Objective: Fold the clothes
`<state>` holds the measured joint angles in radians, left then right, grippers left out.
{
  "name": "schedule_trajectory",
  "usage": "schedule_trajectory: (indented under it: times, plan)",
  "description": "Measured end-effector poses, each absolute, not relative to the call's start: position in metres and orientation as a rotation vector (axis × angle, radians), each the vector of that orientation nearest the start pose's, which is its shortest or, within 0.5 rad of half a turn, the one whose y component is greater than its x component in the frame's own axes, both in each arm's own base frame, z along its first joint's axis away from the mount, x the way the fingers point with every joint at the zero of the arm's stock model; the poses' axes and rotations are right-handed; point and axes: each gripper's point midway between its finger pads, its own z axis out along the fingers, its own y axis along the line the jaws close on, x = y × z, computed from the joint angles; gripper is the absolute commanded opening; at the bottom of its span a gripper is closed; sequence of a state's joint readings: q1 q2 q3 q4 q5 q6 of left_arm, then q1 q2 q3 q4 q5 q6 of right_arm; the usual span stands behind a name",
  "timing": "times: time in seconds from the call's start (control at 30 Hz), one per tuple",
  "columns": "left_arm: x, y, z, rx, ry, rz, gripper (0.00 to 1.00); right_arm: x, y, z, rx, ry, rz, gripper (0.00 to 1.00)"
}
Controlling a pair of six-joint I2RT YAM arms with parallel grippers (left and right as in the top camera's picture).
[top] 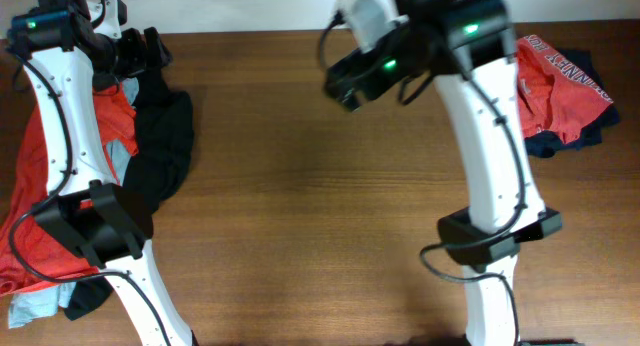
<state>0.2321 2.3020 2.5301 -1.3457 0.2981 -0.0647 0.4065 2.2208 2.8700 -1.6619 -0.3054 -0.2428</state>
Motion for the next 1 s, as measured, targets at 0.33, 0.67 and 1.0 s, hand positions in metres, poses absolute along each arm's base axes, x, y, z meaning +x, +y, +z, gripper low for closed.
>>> schedule_trajectory:
  times: [0.33, 0.67, 1.0]
  plan:
    - [0.523, 0.072, 0.210, -0.301, 2.631, -0.345, 0.99, 0.374, 0.271, 0.310, -1.082, 2.394, 0.382, 0.99]
    - [0.523, 0.072, 0.210, -0.301, 2.631, -0.345, 0.99, 0.398, 0.264, 0.327, -1.015, 2.312, 0.338, 0.98]
    - [0.523, 0.072, 0.210, -0.301, 2.631, -0.345, 0.99, 0.402, 0.203, 0.438, -0.805, 2.015, 0.246, 0.99]
